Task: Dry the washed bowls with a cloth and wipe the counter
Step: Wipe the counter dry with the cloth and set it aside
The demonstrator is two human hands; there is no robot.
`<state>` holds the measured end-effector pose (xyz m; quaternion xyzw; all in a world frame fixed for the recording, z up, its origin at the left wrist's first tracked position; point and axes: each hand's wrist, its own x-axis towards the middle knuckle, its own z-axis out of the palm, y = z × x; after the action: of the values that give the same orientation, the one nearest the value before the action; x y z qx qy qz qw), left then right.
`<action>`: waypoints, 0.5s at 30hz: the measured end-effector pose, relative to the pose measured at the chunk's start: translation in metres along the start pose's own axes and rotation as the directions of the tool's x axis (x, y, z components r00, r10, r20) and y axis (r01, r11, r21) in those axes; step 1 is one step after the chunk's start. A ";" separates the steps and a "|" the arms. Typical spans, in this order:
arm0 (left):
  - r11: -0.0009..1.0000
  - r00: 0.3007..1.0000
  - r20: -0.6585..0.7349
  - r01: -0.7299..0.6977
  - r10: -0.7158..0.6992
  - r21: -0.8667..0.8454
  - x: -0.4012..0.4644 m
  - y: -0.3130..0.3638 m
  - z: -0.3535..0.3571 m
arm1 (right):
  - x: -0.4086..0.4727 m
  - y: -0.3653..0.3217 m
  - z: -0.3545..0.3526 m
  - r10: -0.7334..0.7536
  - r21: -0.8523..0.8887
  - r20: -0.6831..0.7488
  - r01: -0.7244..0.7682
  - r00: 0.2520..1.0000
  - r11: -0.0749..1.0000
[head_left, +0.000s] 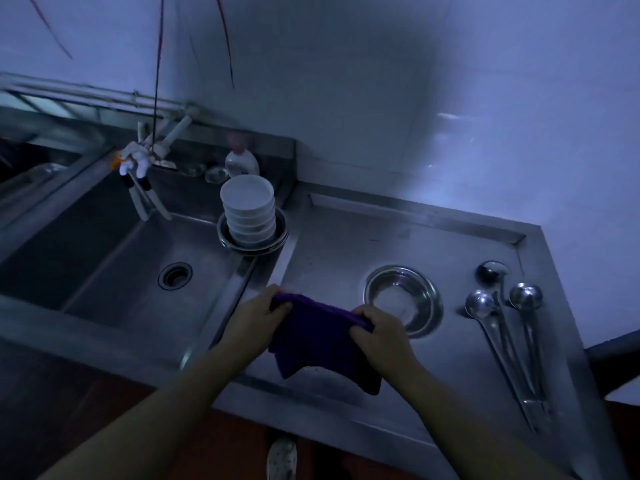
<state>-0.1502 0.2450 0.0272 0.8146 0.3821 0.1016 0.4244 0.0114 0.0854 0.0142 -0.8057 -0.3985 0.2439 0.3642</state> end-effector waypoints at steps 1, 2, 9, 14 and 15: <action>0.999 0.999 -0.002 0.033 -0.033 -0.013 -0.006 -0.012 0.005 | -0.004 0.004 0.009 0.012 0.021 0.040 -0.013 0.999 1.000; 0.998 0.998 -0.006 0.057 -0.057 -0.012 -0.011 -0.023 0.011 | -0.007 0.009 0.018 0.026 0.037 0.080 -0.029 0.996 0.999; 0.955 0.959 -0.038 0.283 -0.281 0.089 -0.008 -0.089 0.026 | -0.005 0.031 0.083 0.115 -0.027 0.250 -0.112 0.961 0.993; 0.919 0.968 -0.134 0.245 -0.213 0.310 0.005 -0.114 0.025 | 0.004 0.041 0.116 -0.015 -0.327 0.244 0.097 0.970 0.940; 0.900 0.986 -0.098 0.160 -0.131 0.406 0.005 -0.117 0.024 | 0.005 0.040 0.122 -0.087 -0.364 0.257 0.180 0.963 0.914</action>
<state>-0.1974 0.2748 -0.0790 0.8510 0.4691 0.0144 0.2358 -0.0506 0.1207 -0.0927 -0.7974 -0.5331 0.2292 0.1656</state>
